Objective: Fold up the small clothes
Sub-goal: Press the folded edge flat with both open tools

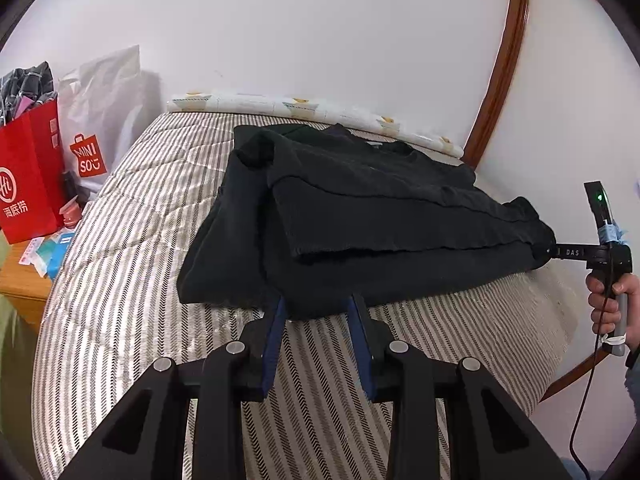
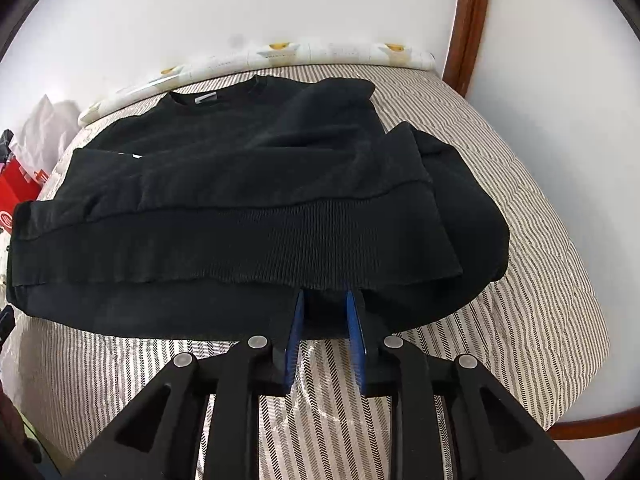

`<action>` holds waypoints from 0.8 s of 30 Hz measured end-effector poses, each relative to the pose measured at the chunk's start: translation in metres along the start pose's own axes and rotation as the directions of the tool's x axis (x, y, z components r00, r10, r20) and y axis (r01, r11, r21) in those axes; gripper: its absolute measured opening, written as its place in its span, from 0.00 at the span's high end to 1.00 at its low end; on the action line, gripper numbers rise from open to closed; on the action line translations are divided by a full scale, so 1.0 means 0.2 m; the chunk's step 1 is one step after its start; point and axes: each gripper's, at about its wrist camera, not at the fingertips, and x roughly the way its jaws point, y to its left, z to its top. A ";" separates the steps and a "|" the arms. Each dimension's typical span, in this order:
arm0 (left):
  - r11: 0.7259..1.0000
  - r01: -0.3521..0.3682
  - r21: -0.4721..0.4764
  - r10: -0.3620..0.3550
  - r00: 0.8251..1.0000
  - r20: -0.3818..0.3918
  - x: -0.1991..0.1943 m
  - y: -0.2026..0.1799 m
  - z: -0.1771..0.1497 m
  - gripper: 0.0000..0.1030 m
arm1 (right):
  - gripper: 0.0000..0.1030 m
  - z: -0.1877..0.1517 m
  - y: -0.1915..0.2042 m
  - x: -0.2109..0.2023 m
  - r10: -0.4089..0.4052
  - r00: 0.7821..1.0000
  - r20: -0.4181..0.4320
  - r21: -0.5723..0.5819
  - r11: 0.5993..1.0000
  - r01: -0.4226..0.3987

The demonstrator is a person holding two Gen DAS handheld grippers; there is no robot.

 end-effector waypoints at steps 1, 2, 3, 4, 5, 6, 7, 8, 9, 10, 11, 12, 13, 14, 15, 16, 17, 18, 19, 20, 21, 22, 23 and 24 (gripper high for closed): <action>1.000 -0.004 0.004 0.004 1.000 -0.004 0.01 -0.01 0.00 0.71 | 0.77 0.00 0.01 0.01 -0.004 1.000 -0.001 -0.004 1.000 0.004; 1.000 -0.005 0.007 0.005 1.000 -0.007 0.02 -0.01 0.00 0.71 | 0.76 -0.01 0.01 0.01 -0.007 1.000 -0.002 -0.008 1.000 0.007; 1.000 -0.005 0.008 0.005 1.000 -0.009 0.02 -0.01 -0.01 0.71 | 0.75 -0.01 0.01 0.01 -0.009 1.000 -0.003 -0.011 1.000 0.009; 1.000 -0.002 0.009 0.002 1.000 -0.013 0.03 -0.02 -0.01 0.71 | 0.74 -0.02 0.01 0.01 -0.012 1.000 -0.003 -0.014 1.000 0.012; 1.000 -0.001 0.010 0.001 1.000 -0.015 0.04 -0.02 -0.01 0.71 | 0.74 -0.02 0.01 0.02 -0.014 1.000 -0.004 -0.015 1.000 0.014; 1.000 -0.001 0.013 0.001 1.000 -0.017 0.04 -0.02 -0.01 0.71 | 0.73 -0.03 0.01 0.03 -0.015 1.000 -0.006 -0.015 1.000 0.015; 1.000 -0.002 0.014 0.002 1.000 -0.018 0.04 -0.02 -0.01 0.71 | 0.72 -0.03 0.01 0.03 -0.015 1.000 -0.010 -0.012 1.000 0.015; 1.000 -0.006 0.014 0.006 1.000 -0.022 0.05 -0.02 -0.01 0.71 | 0.72 -0.04 0.01 0.04 -0.015 1.000 -0.012 -0.011 1.000 0.015; 1.000 -0.008 0.013 0.008 1.000 -0.025 0.06 -0.02 -0.01 0.71 | 0.72 -0.04 0.01 0.04 -0.015 1.000 -0.012 -0.010 1.000 0.015; 1.000 -0.009 0.010 0.009 1.000 -0.028 0.06 -0.02 -0.01 0.71 | 0.72 -0.04 0.01 0.05 -0.014 1.000 -0.012 -0.008 1.000 0.014; 1.000 -0.010 0.003 0.010 0.999 -0.033 0.07 -0.02 -0.01 0.71 | 0.72 -0.04 0.01 0.05 -0.013 1.000 -0.011 -0.006 1.000 0.013; 1.000 -0.011 -0.002 0.011 0.999 -0.035 0.07 -0.01 0.00 0.71 | 0.72 -0.04 0.01 0.05 -0.011 1.000 -0.010 -0.004 1.000 0.011; 1.000 -0.012 -0.006 0.012 0.999 -0.037 0.07 -0.01 0.00 0.71 | 0.71 -0.05 0.01 0.05 -0.009 1.000 -0.009 -0.002 1.000 0.009; 1.000 -0.015 -0.008 0.014 0.999 -0.038 0.07 -0.01 0.00 0.71 | 0.71 -0.05 0.01 0.05 -0.007 1.000 -0.009 -0.002 1.000 0.007; 1.000 -0.018 -0.010 0.018 0.999 -0.038 0.08 -0.01 0.01 0.71 | 0.71 -0.05 0.01 0.05 -0.004 1.000 -0.008 -0.004 1.000 0.004; 1.000 -0.023 -0.011 0.023 0.999 -0.040 0.08 -0.01 0.01 0.71 | 0.71 -0.05 0.01 0.06 -0.002 1.000 -0.007 -0.005 1.000 0.002; 1.000 -0.026 -0.013 0.025 0.999 -0.042 0.09 0.00 0.01 0.71 | 0.71 -0.05 0.00 0.06 0.002 1.000 -0.005 -0.005 1.000 -0.002; 0.999 -0.029 -0.015 0.028 0.999 -0.045 0.09 -0.01 0.02 0.71 | 0.71 -0.05 0.00 0.06 0.005 1.000 -0.005 -0.004 1.000 -0.005; 0.999 -0.033 -0.018 0.032 0.998 -0.048 0.10 -0.01 0.02 0.71 | 0.71 -0.05 0.00 0.06 0.010 1.000 -0.003 -0.001 1.000 -0.010; 0.999 -0.036 -0.020 0.034 0.998 -0.050 0.10 -0.01 0.02 0.71 | 0.71 -0.06 -0.01 0.06 0.015 1.000 -0.002 0.000 1.000 -0.015; 0.999 -0.038 -0.024 0.037 0.998 -0.052 0.11 -0.02 0.03 0.71 | 0.71 -0.06 -0.01 0.05 0.018 1.000 -0.001 0.001 1.000 -0.018; 0.999 -0.041 -0.025 0.039 0.998 -0.052 0.11 -0.02 0.03 0.71 | 0.71 -0.06 -0.01 0.05 0.023 1.000 0.000 0.001 1.000 -0.023; 0.999 -0.043 -0.026 0.042 0.998 -0.053 0.11 -0.02 0.03 0.71 | 0.71 -0.06 -0.01 0.05 0.028 1.000 0.003 0.000 1.000 -0.028; 0.999 -0.047 -0.027 0.045 0.998 -0.053 0.12 -0.03 0.04 0.70 | 0.71 -0.06 -0.01 0.06 0.032 0.999 0.004 -0.002 0.999 -0.032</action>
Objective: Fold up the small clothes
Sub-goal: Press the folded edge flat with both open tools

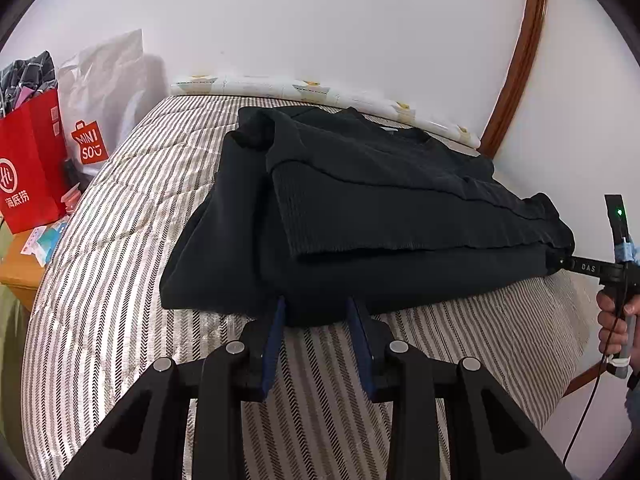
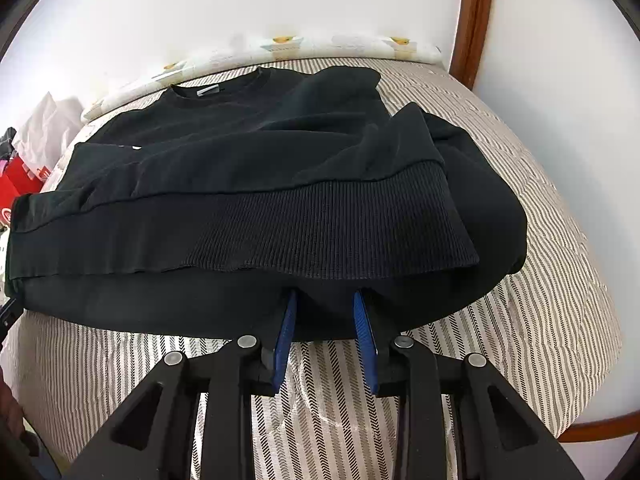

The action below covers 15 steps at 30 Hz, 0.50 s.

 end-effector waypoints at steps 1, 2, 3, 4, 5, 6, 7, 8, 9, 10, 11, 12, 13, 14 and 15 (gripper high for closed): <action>1.000 -0.001 -0.001 0.001 1.000 0.000 0.00 0.00 0.00 0.69 | 0.71 0.00 0.00 0.00 0.004 1.000 0.002 -0.002 1.000 -0.004; 1.000 -0.004 -0.004 0.004 1.000 -0.002 0.01 -0.01 0.01 0.69 | 0.71 0.00 0.00 0.00 0.009 1.000 0.003 -0.004 1.000 -0.009; 1.000 -0.006 -0.007 0.006 1.000 -0.004 0.01 -0.01 0.01 0.68 | 0.71 0.00 0.00 0.00 0.013 1.000 0.003 -0.006 1.000 -0.013; 1.000 -0.009 -0.009 0.009 1.000 -0.004 0.01 -0.02 0.02 0.68 | 0.71 0.00 -0.01 0.00 0.018 1.000 0.003 -0.009 1.000 -0.018; 1.000 -0.011 -0.009 0.010 1.000 -0.005 0.02 -0.02 0.02 0.68 | 0.71 0.00 -0.01 0.00 0.022 1.000 0.004 -0.011 1.000 -0.022; 1.000 -0.011 -0.007 0.011 1.000 -0.006 0.02 -0.03 0.03 0.67 | 0.71 0.00 -0.01 0.00 0.026 1.000 0.005 -0.014 1.000 -0.025; 1.000 -0.009 -0.003 0.009 1.000 -0.006 0.02 -0.04 0.03 0.67 | 0.71 0.00 -0.01 0.00 0.030 1.000 0.005 -0.020 0.999 -0.030; 1.000 -0.008 0.000 0.008 1.000 -0.007 0.03 -0.04 0.03 0.66 | 0.71 0.00 -0.01 0.00 0.032 0.999 0.005 -0.025 0.999 -0.032; 1.000 -0.010 0.002 0.010 1.000 -0.012 0.03 -0.05 0.03 0.65 | 0.71 0.00 -0.01 -0.01 0.036 0.999 0.008 -0.033 0.999 -0.036; 1.000 -0.018 0.002 0.018 1.000 -0.021 0.04 -0.05 0.04 0.65 | 0.71 0.01 -0.01 -0.01 0.040 0.999 0.011 -0.041 0.998 -0.040; 1.000 -0.020 0.000 0.020 0.999 -0.026 0.04 -0.05 0.04 0.65 | 0.71 0.01 -0.01 -0.01 0.043 0.999 0.014 -0.047 0.998 -0.043; 1.000 -0.015 -0.010 0.015 0.999 -0.030 0.04 -0.04 0.04 0.65 | 0.71 0.01 -0.01 -0.01 0.046 0.999 0.017 -0.053 0.998 -0.045; 1.000 -0.007 -0.025 0.006 0.999 -0.033 0.04 -0.03 0.04 0.65 | 0.71 0.00 -0.01 -0.01 0.051 0.998 0.022 -0.061 0.997 -0.049; 0.999 0.002 -0.039 -0.004 0.999 -0.035 0.04 -0.02 0.04 0.65 | 0.71 0.00 -0.02 -0.01 0.053 0.998 0.025 -0.065 0.997 -0.052; 0.998 0.014 -0.059 -0.016 0.999 -0.041 0.04 -0.01 0.04 0.65 | 0.71 -0.01 -0.02 -0.01 0.056 0.998 0.031 -0.071 0.996 -0.054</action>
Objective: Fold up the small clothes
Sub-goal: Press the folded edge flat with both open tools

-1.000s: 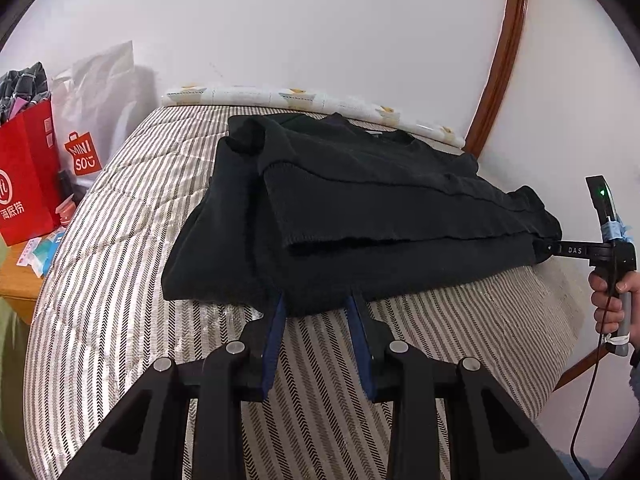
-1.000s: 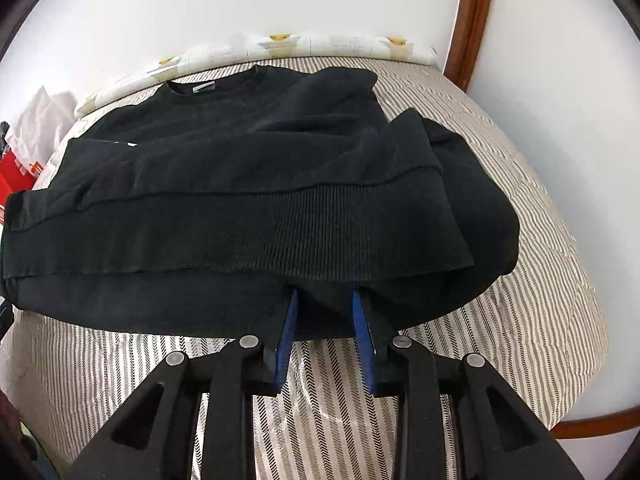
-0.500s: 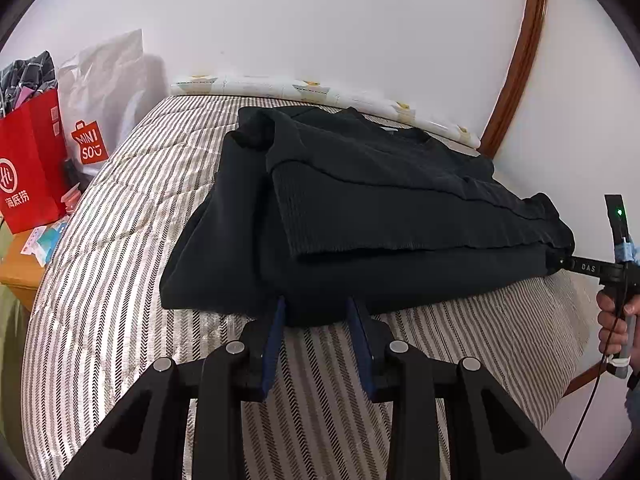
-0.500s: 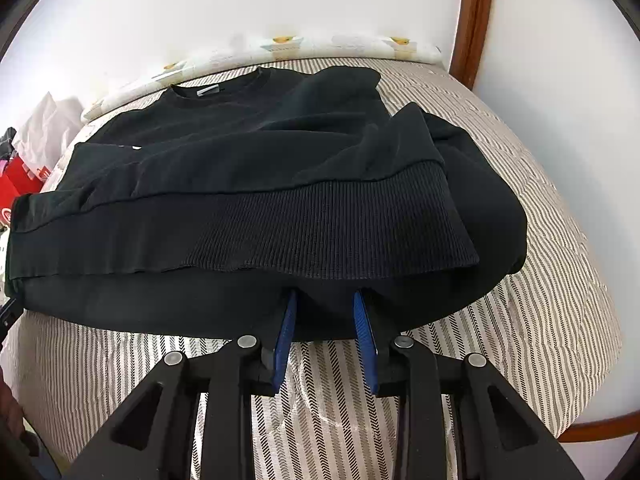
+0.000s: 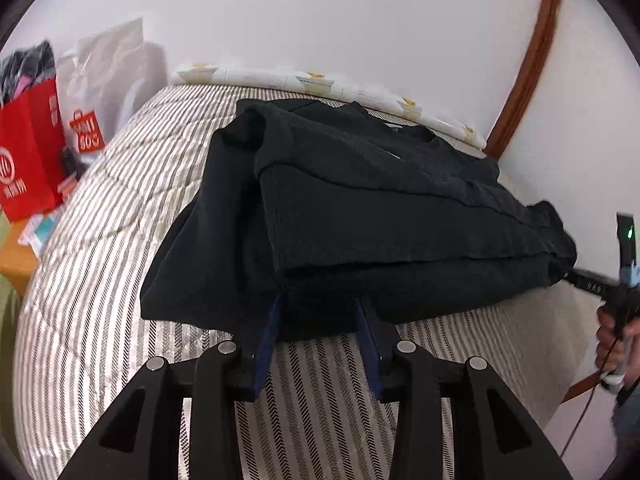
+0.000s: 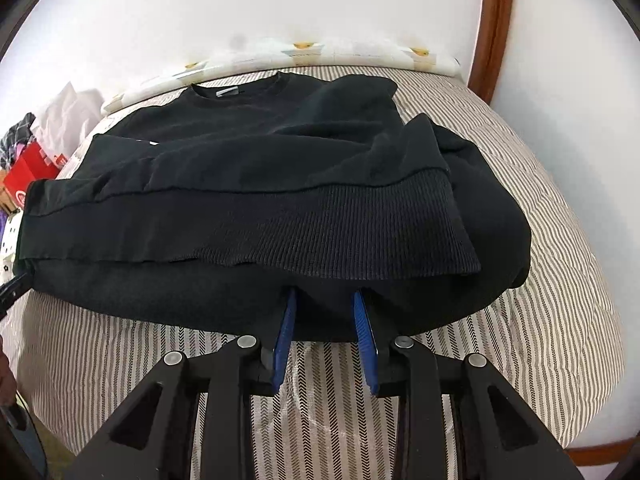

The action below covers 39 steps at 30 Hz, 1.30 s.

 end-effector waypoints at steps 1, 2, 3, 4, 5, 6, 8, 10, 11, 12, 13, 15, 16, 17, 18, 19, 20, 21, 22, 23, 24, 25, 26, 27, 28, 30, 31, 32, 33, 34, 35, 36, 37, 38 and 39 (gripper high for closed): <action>1.000 0.007 -0.012 -0.008 1.000 -0.003 0.00 0.01 0.00 0.65 | 0.71 0.00 0.00 0.00 0.000 1.000 0.004 -0.003 1.000 0.000; 1.000 0.012 -0.019 -0.012 1.000 -0.005 0.00 0.01 0.00 0.65 | 0.71 -0.01 -0.01 -0.01 -0.002 1.000 0.010 -0.005 1.000 0.002; 1.000 0.015 -0.025 -0.015 1.000 -0.009 0.00 0.01 0.01 0.65 | 0.71 -0.02 -0.01 -0.02 -0.006 1.000 0.014 -0.006 1.000 0.006; 0.999 0.019 -0.029 -0.019 1.000 -0.014 0.00 0.02 0.01 0.65 | 0.71 -0.03 -0.01 -0.03 -0.010 1.000 0.019 -0.009 1.000 0.010; 0.999 0.028 -0.028 -0.028 0.999 -0.017 -0.01 0.01 0.01 0.65 | 0.71 -0.03 -0.01 -0.04 -0.014 1.000 0.025 -0.015 1.000 0.015; 0.999 0.039 -0.023 -0.040 0.999 -0.020 -0.01 0.01 0.01 0.65 | 0.71 -0.04 -0.02 -0.05 -0.020 0.999 0.030 -0.022 1.000 0.021; 0.997 0.069 -0.021 -0.069 0.997 -0.033 -0.02 0.00 0.01 0.65 | 0.71 -0.06 -0.03 -0.07 -0.030 0.998 0.048 -0.036 0.999 0.032; 0.996 0.082 -0.036 -0.083 0.996 -0.040 -0.02 -0.01 0.02 0.65 | 0.71 -0.07 -0.06 -0.09 -0.022 0.998 0.057 -0.026 0.999 0.023; 0.996 0.081 -0.039 -0.082 0.996 -0.041 -0.03 -0.01 0.03 0.65 | 0.71 -0.07 -0.08 -0.11 -0.006 0.998 0.067 -0.010 1.000 0.006; 0.997 0.074 -0.038 -0.075 0.996 -0.040 -0.03 -0.02 0.04 0.65 | 0.71 -0.07 -0.09 -0.12 0.004 0.997 0.073 -0.003 1.000 -0.004; 0.997 0.061 -0.039 -0.063 0.997 -0.033 -0.03 -0.03 0.05 0.65 | 0.71 -0.07 -0.09 -0.14 0.022 0.996 0.087 0.004 1.000 -0.022; 0.997 0.064 -0.044 -0.066 0.997 -0.035 -0.03 -0.03 0.07 0.65 | 0.71 -0.07 -0.09 -0.18 0.059 0.991 0.118 -0.005 0.998 -0.059; 0.997 0.066 -0.046 -0.068 0.997 -0.044 -0.02 -0.04 0.08 0.65 | 0.71 -0.06 -0.08 -0.18 0.063 0.991 0.122 -0.012 0.998 -0.062; 0.997 0.063 -0.045 -0.066 0.997 -0.050 -0.01 -0.05 0.09 0.65 | 0.71 -0.05 -0.07 -0.17 0.071 0.989 0.130 -0.017 0.997 -0.069; 0.998 0.057 -0.037 -0.059 0.997 -0.059 0.01 -0.06 0.09 0.65 | 0.71 -0.04 -0.07 -0.16 0.079 0.988 0.133 -0.015 0.997 -0.077; 0.998 0.053 -0.027 -0.055 0.996 -0.065 0.02 -0.07 0.10 0.65 | 0.71 -0.04 -0.07 -0.15 0.082 0.988 0.130 -0.015 0.997 -0.080; 0.999 0.050 -0.014 -0.051 0.996 -0.077 0.03 -0.08 0.10 0.65 | 0.71 -0.03 -0.07 -0.11 0.073 0.991 0.109 -0.022 0.997 -0.071; 0.999 0.047 -0.011 -0.048 0.995 -0.086 0.05 -0.08 0.10 0.65 | 0.71 -0.03 -0.06 -0.07 0.060 0.994 0.089 -0.025 0.998 -0.058; 0.999 0.042 -0.012 -0.043 0.994 -0.099 0.07 -0.09 0.10 0.65 | 0.71 -0.03 -0.07 -0.04 0.059 0.995 0.074 -0.025 0.998 -0.058; 0.999 0.041 -0.013 -0.042 0.994 -0.103 0.08 -0.09 0.10 0.65 | 0.71 -0.03 -0.08 -0.03 0.070 0.994 0.084 -0.022 0.997 -0.069; 0.999 0.039 -0.013 -0.041 0.994 -0.104 0.08 -0.09 0.09 0.65 | 0.72 -0.02 -0.08 -0.03 0.073 0.993 0.093 -0.025 0.997 -0.071; 0.999 0.035 -0.011 -0.035 0.994 -0.105 0.09 -0.09 0.10 0.65 | 0.72 -0.01 -0.08 -0.03 0.070 0.993 0.097 -0.036 0.997 -0.066; 1.000 0.029 -0.007 -0.029 0.994 -0.106 0.09 -0.10 0.10 0.65 | 0.72 0.00 -0.07 -0.04 0.063 0.993 0.103 -0.047 0.997 -0.058; 1.000 0.025 -0.006 -0.026 0.994 -0.107 0.09 -0.10 0.11 0.65 | 0.72 0.01 -0.07 -0.04 0.060 0.992 0.110 -0.051 0.997 -0.055; 1.000 0.021 -0.004 -0.021 0.994 -0.110 0.10 -0.11 0.12 0.65 | 0.72 0.02 -0.07 -0.04 0.057 0.992 0.115 -0.055 0.997 -0.051; 1.000 0.010 0.007 -0.009 0.993 -0.119 0.11 -0.11 0.13 0.65 | 0.72 0.06 -0.06 -0.01 0.044 0.994 0.097 -0.037 0.998 -0.041; 1.000 0.002 0.017 0.000 0.992 -0.123 0.12 -0.12 0.14 0.65 | 0.72 0.08 -0.06 0.00 0.043 0.995 0.092 -0.023 0.999 -0.041; 1.000 -0.007 0.026 0.010 0.992 -0.126 0.13 -0.12 0.15 0.65 | 0.72 0.09 -0.06 0.01 0.039 0.995 0.095 -0.022 0.999 -0.037; 0.999 -0.012 0.030 0.016 0.992 -0.126 0.13 -0.13 0.15 0.65 | 0.72 0.11 -0.05 0.02 0.031 0.994 0.103 -0.024 0.999 -0.028; 0.999 -0.014 0.033 0.018 0.992 -0.123 0.12 -0.13 0.15 0.65 | 0.72 0.12 -0.04 0.02 0.028 0.994 0.108 -0.022 0.999 -0.026; 0.999 -0.014 0.033 0.018 0.993 -0.119 0.12 -0.13 0.16 0.65 | 0.72 0.14 -0.04 0.03 0.030 0.993 0.115 -0.008 1.000 -0.029; 1.000 -0.010 0.027 0.013 0.993 -0.115 0.11 -0.13 0.17 0.65 | 0.72 0.16 -0.04 0.04 0.037 0.992 0.119 0.006 0.999 -0.038; 1.000 -0.007 0.019 0.009 0.994 -0.110 0.11 -0.13 0.18 0.65 | 0.72 0.18 -0.05 0.05 0.050 0.991 0.123 0.024 0.998 -0.053; 1.000 -0.003 0.012 0.004 0.995 -0.103 0.10 -0.12 0.20 0.65 | 0.72 0.22 -0.05 0.06 0.066 0.990 0.124 0.047 0.996 -0.072; 1.000 0.001 0.010 0.000 0.995 -0.098 0.11 -0.12 0.21 0.65 | 0.72 0.23 -0.05 0.07 0.073 0.990 0.123 0.059 0.995 -0.080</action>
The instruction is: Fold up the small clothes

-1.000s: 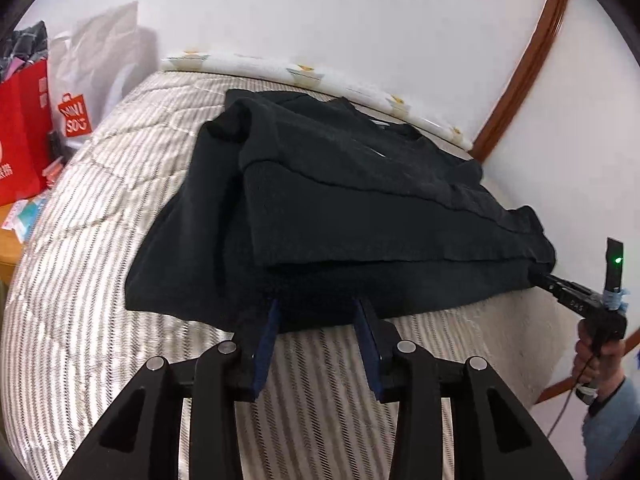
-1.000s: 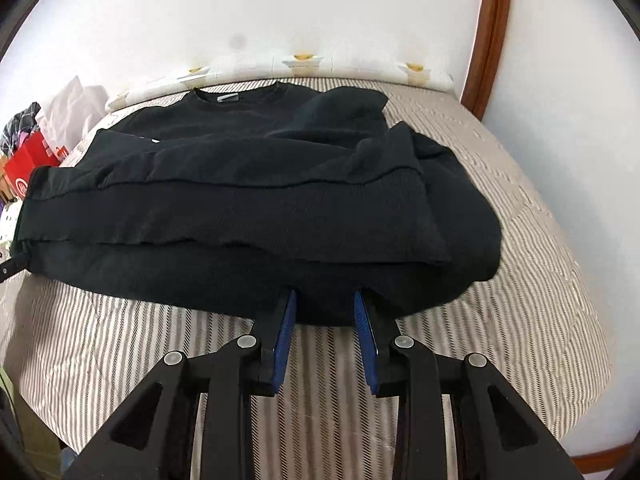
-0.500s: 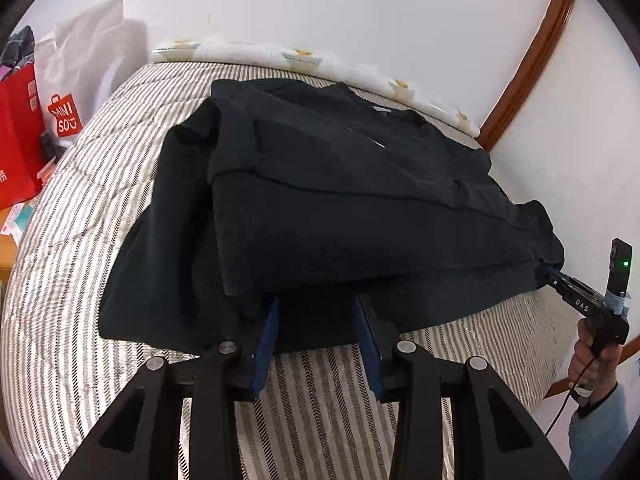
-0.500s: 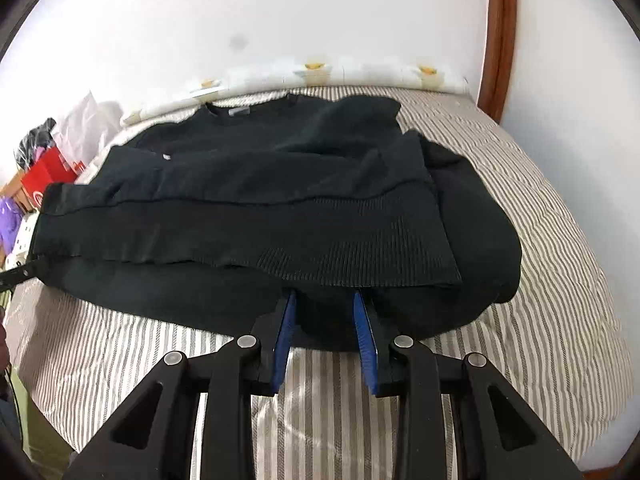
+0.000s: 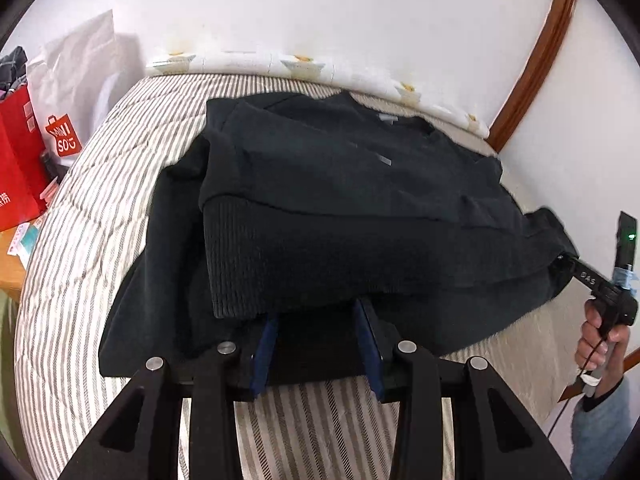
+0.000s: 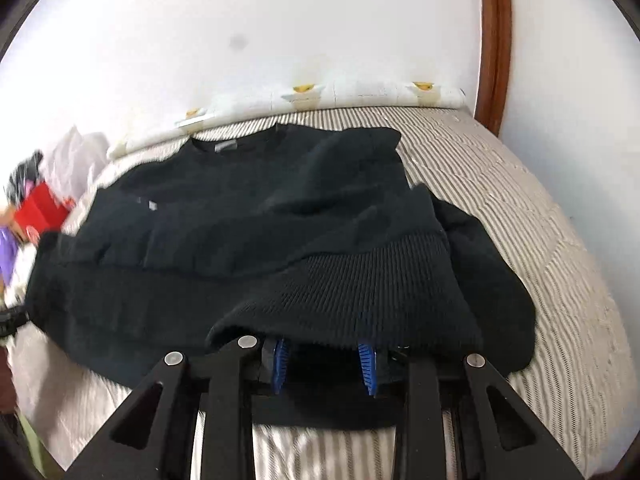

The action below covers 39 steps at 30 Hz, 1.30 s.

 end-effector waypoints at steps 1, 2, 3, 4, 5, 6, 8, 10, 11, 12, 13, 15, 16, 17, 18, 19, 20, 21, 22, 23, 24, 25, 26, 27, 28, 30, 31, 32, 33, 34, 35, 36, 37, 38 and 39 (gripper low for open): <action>1.000 0.004 0.003 -0.004 1.000 0.009 -0.01 0.00 0.02 0.65 | 0.72 0.02 0.00 0.02 0.006 1.000 -0.003 0.014 1.000 -0.006; 1.000 0.006 0.009 -0.006 1.000 0.013 0.00 0.00 0.03 0.65 | 0.72 0.05 0.00 0.05 0.004 1.000 -0.007 0.023 1.000 -0.004; 1.000 0.005 0.013 -0.006 1.000 0.014 0.00 -0.01 0.05 0.65 | 0.72 0.08 0.00 0.08 -0.001 1.000 -0.013 0.029 1.000 0.001; 1.000 0.006 0.016 -0.007 1.000 0.019 0.01 -0.01 0.06 0.65 | 0.72 0.09 0.00 0.10 -0.002 1.000 -0.016 0.034 0.999 0.003; 1.000 0.014 0.014 -0.014 0.999 0.029 0.01 0.00 0.09 0.65 | 0.72 0.12 0.00 0.12 0.005 1.000 -0.020 0.044 0.999 -0.004; 1.000 0.025 0.012 -0.026 0.999 0.041 0.00 0.00 0.11 0.65 | 0.72 0.15 -0.01 0.14 0.015 1.000 -0.020 0.054 0.998 -0.014; 0.999 0.034 0.012 -0.035 0.997 0.069 0.00 0.00 0.17 0.65 | 0.72 0.21 -0.02 0.18 0.036 0.999 -0.027 0.082 0.996 -0.034; 1.000 0.024 0.016 -0.025 0.997 0.077 0.04 -0.01 0.25 0.65 | 0.72 0.27 -0.03 0.23 0.036 0.999 -0.040 0.095 0.995 -0.032; 1.000 0.026 0.016 -0.027 0.997 0.073 0.06 -0.01 0.27 0.65 | 0.72 0.31 -0.03 0.26 0.030 0.999 -0.044 0.096 0.995 -0.026; 1.000 0.028 0.014 -0.028 0.997 0.071 0.09 0.00 0.30 0.65 | 0.72 0.35 -0.03 0.29 0.021 0.999 -0.046 0.093 0.996 -0.017; 1.000 0.026 0.011 -0.026 0.997 0.068 0.13 0.01 0.34 0.65 | 0.72 0.38 -0.03 0.32 0.018 0.999 -0.049 0.090 0.996 -0.013; 1.000 0.015 0.013 -0.016 0.997 0.075 0.19 0.01 0.40 0.65 | 0.72 0.44 -0.03 0.36 0.021 0.999 -0.046 0.094 0.995 -0.016; 1.000 0.013 0.009 -0.014 0.996 0.084 0.22 0.02 0.44 0.65 | 0.72 0.47 -0.04 0.38 0.013 0.999 -0.042 0.105 0.994 -0.009; 1.000 0.017 0.001 -0.017 0.996 0.088 0.25 0.03 0.48 0.65 | 0.72 0.51 -0.05 0.40 -0.001 0.999 -0.034 0.120 0.993 0.005; 1.000 0.018 -0.005 -0.018 0.996 0.089 0.27 0.03 0.51 0.65 | 0.72 0.54 -0.06 0.42 -0.018 1.000 -0.025 0.127 0.992 0.021; 1.000 0.017 -0.011 -0.016 0.996 0.090 0.29 0.04 0.55 0.65 | 0.72 0.55 -0.07 0.43 -0.032 0.999 -0.023 0.124 0.992 0.035; 1.000 0.015 -0.018 -0.013 0.995 0.094 0.30 0.04 0.59 0.65 | 0.72 0.58 -0.07 0.44 -0.059 0.998 -0.017 0.111 0.992 0.060; 1.000 0.018 -0.019 -0.016 0.995 0.100 0.30 0.05 0.60 0.65 | 0.72 0.59 -0.07 0.42 -0.064 0.998 -0.004 0.095 0.993 0.064; 1.000 0.023 -0.016 -0.021 0.993 0.113 0.29 0.06 0.62 0.65 | 0.69 0.60 -0.07 0.41 -0.062 0.998 0.010 0.081 0.995 0.061; 1.000 0.020 -0.003 -0.019 0.991 0.129 0.27 0.06 0.63 0.61 | 0.65 0.60 -0.07 0.38 -0.062 0.998 0.034 0.048 0.997 0.060; 1.000 -0.005 0.011 0.003 0.989 0.145 0.25 0.07 0.64 0.54 | 0.53 0.61 -0.07 0.37 -0.069 0.997 0.046 0.022 0.997 0.068; 1.000 -0.025 0.018 0.022 0.988 0.153 0.25 0.08 0.64 0.51 | 0.43 0.61 -0.07 0.37 -0.077 0.996 0.052 0.003 0.997 0.077; 0.998 -0.061 0.031 0.056 0.986 0.158 0.25 0.10 0.64 0.50 | 0.42 0.61 -0.08 0.38 -0.095 0.994 0.056 -0.027 0.995 0.097; 0.996 -0.085 0.039 0.078 0.985 0.152 0.26 0.12 0.64 0.50 | 0.42 0.60 -0.09 0.39 -0.117 0.992 0.052 -0.047 0.992 0.120; 0.993 -0.110 0.047 0.104 0.986 0.127 0.29 0.15 0.64 0.50 | 0.42 0.60 -0.10 0.42 -0.149 0.988 0.040 -0.065 0.986 0.152; 0.991 -0.125 0.042 0.123 0.991 0.059 0.36 0.20 0.66 0.51 | 0.42 0.61 -0.14 0.50 -0.178 0.984 -0.018 -0.074 0.981 0.177; 0.992 -0.119 0.033 0.118 0.992 0.042 0.38 0.22 0.65 0.52 | 0.44 0.61 -0.16 0.53 -0.166 0.985 -0.041 -0.067 0.984 0.163; 0.995 -0.100 0.021 0.100 0.995 0.019 0.41 0.25 0.66 0.52 | 0.46 0.62 -0.19 0.56 -0.143 0.988 -0.066 -0.052 0.989 0.140; 0.996 -0.087 0.019 0.087 0.996 -0.001 0.44 0.26 0.66 0.52 | 0.51 0.62 -0.20 0.58 -0.125 0.989 -0.078 -0.040 0.992 0.122; 0.996 -0.088 0.018 0.089 0.996 -0.029 0.48 0.26 0.66 0.53 | 0.61 0.61 -0.20 0.60 -0.107 0.991 -0.083 -0.037 0.994 0.104; 0.995 -0.098 0.010 0.098 0.994 -0.050 0.51 0.27 0.66 0.60 | 0.68 0.62 -0.20 0.62 -0.081 0.992 -0.093 -0.039 0.996 0.078; 0.994 -0.107 -0.001 0.107 0.993 -0.052 0.52 0.27 0.66 0.71 | 0.78 0.62 -0.19 0.63 -0.077 0.992 -0.099 -0.040 0.997 0.073; 0.993 -0.116 -0.003 0.116 0.992 -0.045 0.51 0.26 0.66 0.76 | 0.83 0.62 -0.18 0.63 -0.095 0.992 -0.088 -0.047 0.995 0.091; 0.990 -0.138 0.007 0.138 0.990 -0.026 0.48 0.24 0.66 0.83 | 0.85 0.61 -0.17 0.61 -0.088 0.994 -0.067 -0.061 0.995 0.084; 0.990 -0.141 0.013 0.141 0.990 0.002 0.45 0.22 0.65 0.87 | 0.86 0.61 -0.15 0.58 -0.083 0.995 -0.045 -0.071 0.994 0.080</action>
